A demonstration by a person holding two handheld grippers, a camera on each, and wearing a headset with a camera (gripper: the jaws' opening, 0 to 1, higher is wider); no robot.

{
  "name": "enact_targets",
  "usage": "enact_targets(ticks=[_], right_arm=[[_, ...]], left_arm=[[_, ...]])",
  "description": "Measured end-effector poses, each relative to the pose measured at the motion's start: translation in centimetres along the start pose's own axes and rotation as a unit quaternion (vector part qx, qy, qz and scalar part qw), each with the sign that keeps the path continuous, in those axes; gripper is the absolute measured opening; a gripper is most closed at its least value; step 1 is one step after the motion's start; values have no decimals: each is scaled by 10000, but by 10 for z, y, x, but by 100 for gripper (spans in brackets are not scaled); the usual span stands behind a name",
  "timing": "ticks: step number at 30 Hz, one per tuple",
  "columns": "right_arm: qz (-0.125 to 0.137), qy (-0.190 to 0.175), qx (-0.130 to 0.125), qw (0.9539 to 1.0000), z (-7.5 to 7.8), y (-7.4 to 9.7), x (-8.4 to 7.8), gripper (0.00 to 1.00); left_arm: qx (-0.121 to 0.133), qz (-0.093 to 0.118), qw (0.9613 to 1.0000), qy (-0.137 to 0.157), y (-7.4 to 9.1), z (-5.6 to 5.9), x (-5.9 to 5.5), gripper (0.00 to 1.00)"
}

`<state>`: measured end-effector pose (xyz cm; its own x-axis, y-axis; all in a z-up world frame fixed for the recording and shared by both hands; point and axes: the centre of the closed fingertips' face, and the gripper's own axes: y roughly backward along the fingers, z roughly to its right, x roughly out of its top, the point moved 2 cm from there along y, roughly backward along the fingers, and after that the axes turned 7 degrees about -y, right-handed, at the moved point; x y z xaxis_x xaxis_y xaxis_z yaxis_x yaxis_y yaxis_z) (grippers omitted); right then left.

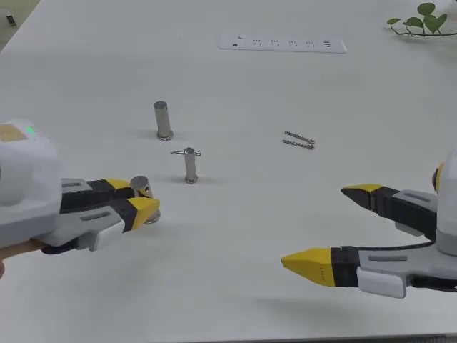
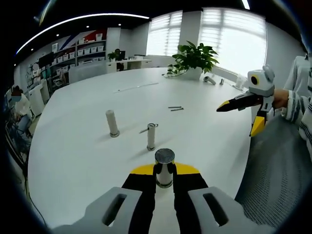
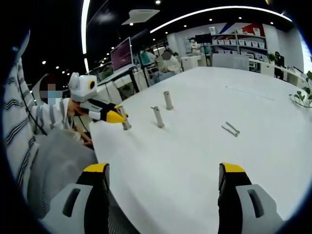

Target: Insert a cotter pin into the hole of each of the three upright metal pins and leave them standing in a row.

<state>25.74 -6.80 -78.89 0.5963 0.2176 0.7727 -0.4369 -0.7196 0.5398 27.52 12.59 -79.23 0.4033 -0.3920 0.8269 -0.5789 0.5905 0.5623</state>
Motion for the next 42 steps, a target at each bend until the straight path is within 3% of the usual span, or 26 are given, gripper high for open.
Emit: enact_targets(ticks=[6, 12, 14, 26, 29, 36, 42], right_arm=[[-36, -30, 23, 10000, -1, 0, -2, 94], [-64, -35, 51, 10000, -2, -3, -4, 94], [-50, -38, 47, 10000, -2, -3, -3, 94], [-17, -26, 47, 10000, -5, -3, 2, 94], [-9, -19, 48, 10000, -6, -3, 3, 94], [0, -8, 34, 10000, -6, -3, 2, 94], [6, -4, 16, 10000, -7, -2, 2, 94]], left_arm=[[20, -68, 9999, -148, -13, 14, 5, 11], [-23, 5, 10000, -84, -25, 21, 10, 11], [-98, 8, 9998, 156, -29, 24, 10, 11], [-40, -53, 9999, 108, -42, 27, 6, 11], [-28, -103, 9999, -105, -44, 28, 3, 11], [-88, -55, 9999, -48, -49, 30, 2, 11], [-115, -61, 9997, -190, -55, 36, -3, 11]])
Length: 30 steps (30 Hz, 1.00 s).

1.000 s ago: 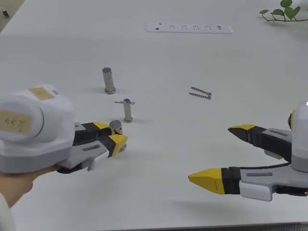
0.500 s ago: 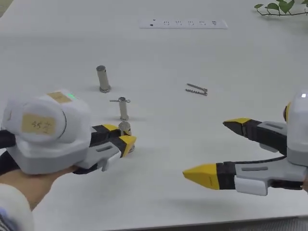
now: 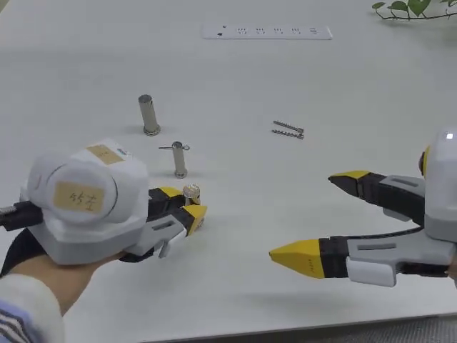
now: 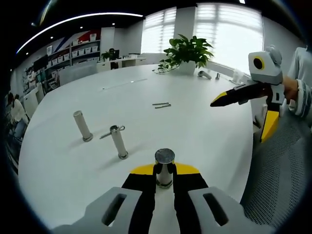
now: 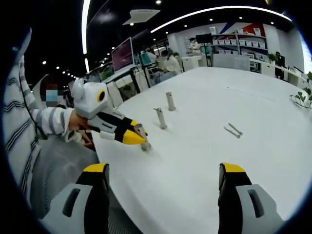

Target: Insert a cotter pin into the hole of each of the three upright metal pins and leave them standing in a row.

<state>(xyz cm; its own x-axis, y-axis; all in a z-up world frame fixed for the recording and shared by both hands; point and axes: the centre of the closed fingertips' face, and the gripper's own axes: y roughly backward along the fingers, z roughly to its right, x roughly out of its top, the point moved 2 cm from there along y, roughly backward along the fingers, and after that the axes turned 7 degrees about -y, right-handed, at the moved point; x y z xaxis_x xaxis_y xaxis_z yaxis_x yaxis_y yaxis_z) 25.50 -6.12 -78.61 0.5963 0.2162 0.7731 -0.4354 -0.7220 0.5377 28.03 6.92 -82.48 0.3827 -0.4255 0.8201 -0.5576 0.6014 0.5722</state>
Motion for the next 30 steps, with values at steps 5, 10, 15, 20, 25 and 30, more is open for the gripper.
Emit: enact_targets(ticks=[5, 10, 15, 20, 25, 30], right_arm=[[-51, 20, 14, 10000, -1, 0, -1, 94], [-55, 2, 22, 10000, -2, 0, -1, 94], [-89, 40, 36, 9999, -3, -1, -2, 93], [-84, 38, 59, 9999, -4, -1, -1, 93], [-77, 45, 73, 9999, -4, 0, 1, 93], [-68, 25, 70, 9999, -3, 0, 1, 93]], left_arm=[[-10, -9, 9999, -128, -3, 2, 0, 11], [-36, 19, 9999, -96, -2, 2, 0, 11], [-16, -20, 9999, -99, 0, 2, -1, 11], [-61, -54, 9999, -143, 1, 4, -2, 11], [-53, -109, 9996, -266, 1, 5, -2, 11], [-85, -134, 9994, -299, 2, 7, -3, 12]])
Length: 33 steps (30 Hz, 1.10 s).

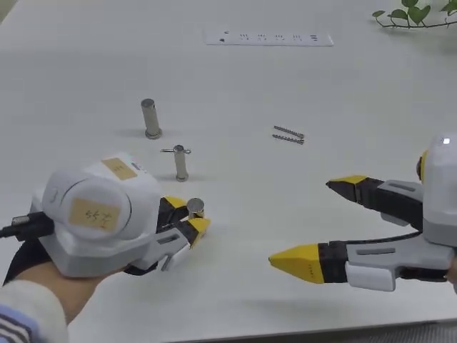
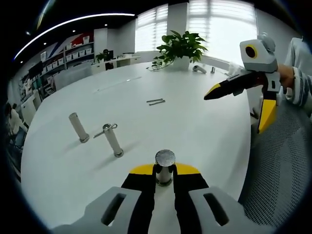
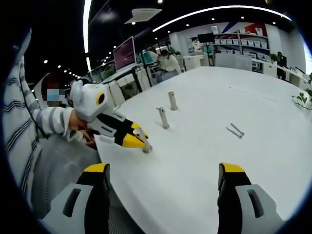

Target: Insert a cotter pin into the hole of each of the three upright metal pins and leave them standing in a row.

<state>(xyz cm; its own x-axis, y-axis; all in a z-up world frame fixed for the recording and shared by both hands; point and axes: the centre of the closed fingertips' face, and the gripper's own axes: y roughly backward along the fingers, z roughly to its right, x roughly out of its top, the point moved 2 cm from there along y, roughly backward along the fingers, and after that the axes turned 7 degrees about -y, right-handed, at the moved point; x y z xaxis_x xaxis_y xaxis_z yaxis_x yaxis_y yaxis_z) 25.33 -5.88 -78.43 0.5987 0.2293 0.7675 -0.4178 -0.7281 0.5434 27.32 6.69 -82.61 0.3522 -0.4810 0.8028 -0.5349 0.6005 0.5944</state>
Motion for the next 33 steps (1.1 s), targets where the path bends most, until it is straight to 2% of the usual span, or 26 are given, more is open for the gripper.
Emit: enact_targets(ticks=[14, 17, 22, 24, 28, 33], right_arm=[[57, -12, -118, 9999, 5, 4, 1, 93], [65, -10, -135, 9999, 7, 5, 1, 92], [20, -14, -155, 9999, 8, 7, -1, 92], [16, -26, -156, 9999, 9, 7, -2, 92], [19, -24, -153, 9999, 9, 8, -2, 90], [1, -25, -149, 9999, 9, 8, -3, 90]], left_arm=[[-88, 106, 9999, -36, 2, 2, 2, 14], [-120, 58, 9998, -159, 2, 4, 1, 18], [-115, 87, 9998, -131, 2, 3, 1, 27], [-180, 66, 9998, -90, 2, 3, 0, 31], [-275, -24, 9994, -188, 4, 4, -3, 38], [-473, 51, 9987, -176, 10, 6, -1, 49]])
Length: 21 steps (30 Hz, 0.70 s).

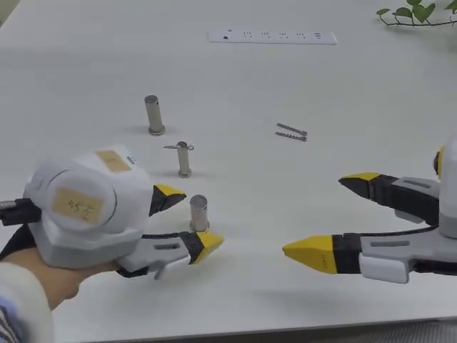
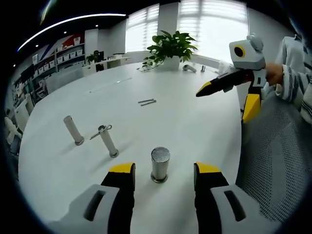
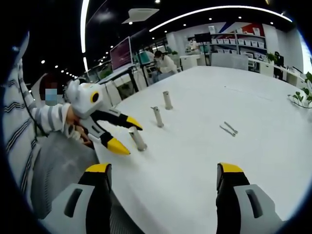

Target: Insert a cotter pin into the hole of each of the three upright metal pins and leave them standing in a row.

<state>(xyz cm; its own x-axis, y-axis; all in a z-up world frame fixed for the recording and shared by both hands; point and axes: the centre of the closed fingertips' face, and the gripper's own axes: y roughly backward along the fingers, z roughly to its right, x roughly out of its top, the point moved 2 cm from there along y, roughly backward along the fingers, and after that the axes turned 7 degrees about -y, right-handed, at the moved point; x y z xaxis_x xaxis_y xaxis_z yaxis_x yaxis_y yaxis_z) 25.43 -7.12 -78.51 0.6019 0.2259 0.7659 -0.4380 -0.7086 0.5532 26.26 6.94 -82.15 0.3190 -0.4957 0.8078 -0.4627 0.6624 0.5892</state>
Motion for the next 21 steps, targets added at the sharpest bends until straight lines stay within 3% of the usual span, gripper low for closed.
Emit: enact_targets(ticks=[11, 21], right_arm=[[-44, 2, -26, 10000, 1, 2, -2, 90], [-109, 84, -43, 9999, 2, 3, 0, 90]], left_arm=[[-449, 151, 9988, -75, 10, 12, 1, 74], [-646, 257, 9976, 15, 19, 8, -1, 91]])
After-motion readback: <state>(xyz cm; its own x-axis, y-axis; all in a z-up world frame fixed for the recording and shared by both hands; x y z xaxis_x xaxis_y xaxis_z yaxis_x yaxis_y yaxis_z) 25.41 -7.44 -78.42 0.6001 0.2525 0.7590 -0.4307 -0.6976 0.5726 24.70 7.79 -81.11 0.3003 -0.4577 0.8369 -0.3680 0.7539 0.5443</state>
